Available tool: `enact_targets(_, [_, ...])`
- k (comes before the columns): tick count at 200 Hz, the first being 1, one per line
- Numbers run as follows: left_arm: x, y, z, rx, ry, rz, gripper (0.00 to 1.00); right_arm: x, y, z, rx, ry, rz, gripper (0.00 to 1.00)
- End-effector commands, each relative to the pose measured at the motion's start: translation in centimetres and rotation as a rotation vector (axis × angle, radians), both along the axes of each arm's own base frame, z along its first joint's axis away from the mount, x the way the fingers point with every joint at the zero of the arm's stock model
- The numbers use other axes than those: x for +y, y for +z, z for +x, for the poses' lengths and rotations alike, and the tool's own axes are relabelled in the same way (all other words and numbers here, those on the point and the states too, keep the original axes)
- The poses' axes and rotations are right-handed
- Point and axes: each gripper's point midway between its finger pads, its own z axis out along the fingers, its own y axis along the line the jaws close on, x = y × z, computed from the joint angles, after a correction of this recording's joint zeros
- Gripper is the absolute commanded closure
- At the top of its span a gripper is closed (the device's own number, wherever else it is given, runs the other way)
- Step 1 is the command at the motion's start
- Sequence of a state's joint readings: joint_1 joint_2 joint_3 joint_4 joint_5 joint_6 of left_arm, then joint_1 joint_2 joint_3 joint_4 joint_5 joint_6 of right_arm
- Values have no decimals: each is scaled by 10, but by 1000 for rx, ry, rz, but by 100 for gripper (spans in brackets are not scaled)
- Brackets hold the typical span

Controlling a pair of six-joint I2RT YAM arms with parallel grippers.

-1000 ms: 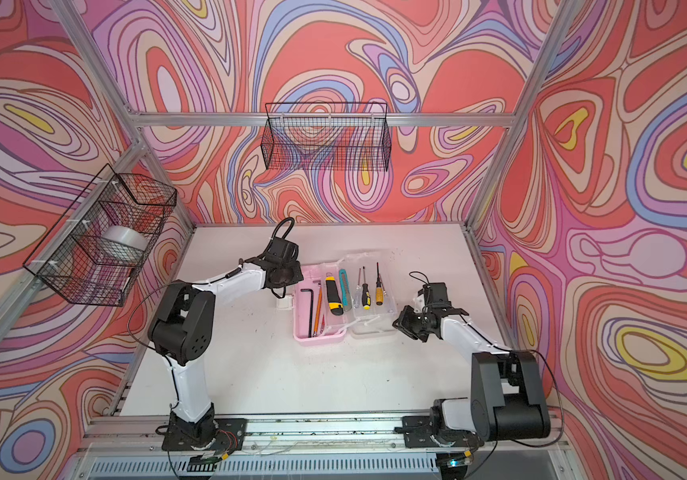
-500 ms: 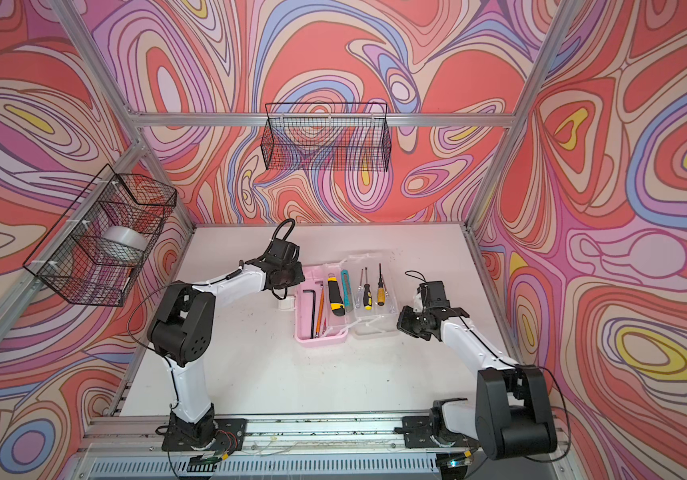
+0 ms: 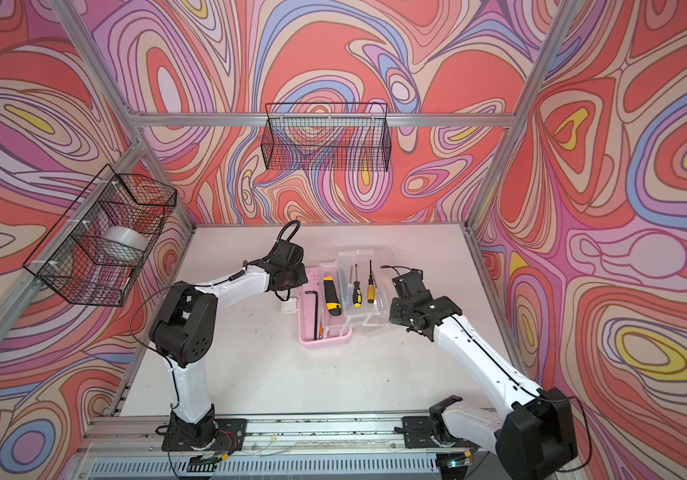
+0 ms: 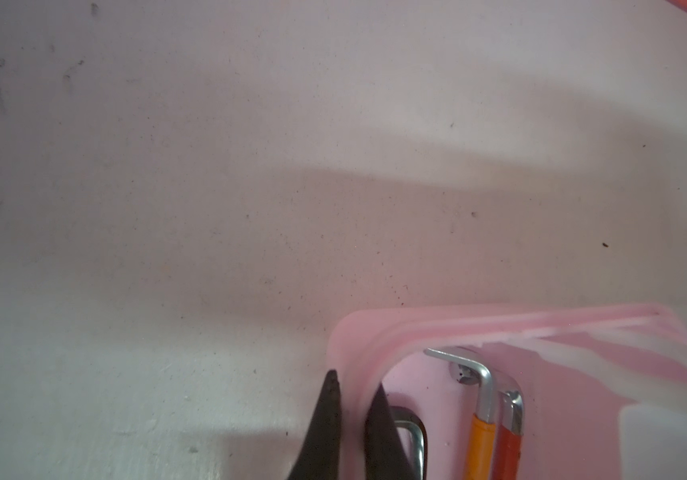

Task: Pack the tool kit
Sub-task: 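Swing the clear lid up and over onto the box with the right gripper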

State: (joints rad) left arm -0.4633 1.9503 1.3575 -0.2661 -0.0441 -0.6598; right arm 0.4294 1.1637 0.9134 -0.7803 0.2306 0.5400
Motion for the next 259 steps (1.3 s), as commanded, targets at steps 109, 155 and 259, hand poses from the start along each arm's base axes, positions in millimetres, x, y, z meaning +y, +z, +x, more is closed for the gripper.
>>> enact_targets(109, [-40,40,-6,-48,-116,-98,100,178,96,13,-335,270,18,100])
enact_targets(155, [-40,46,-5,-58,-112,-109,100,205,98,8,-313,341,121,82])
enact_targets(259, [-27,41,-3,-59,-41,-76,100,230,126,-4,-335,454,277,64])
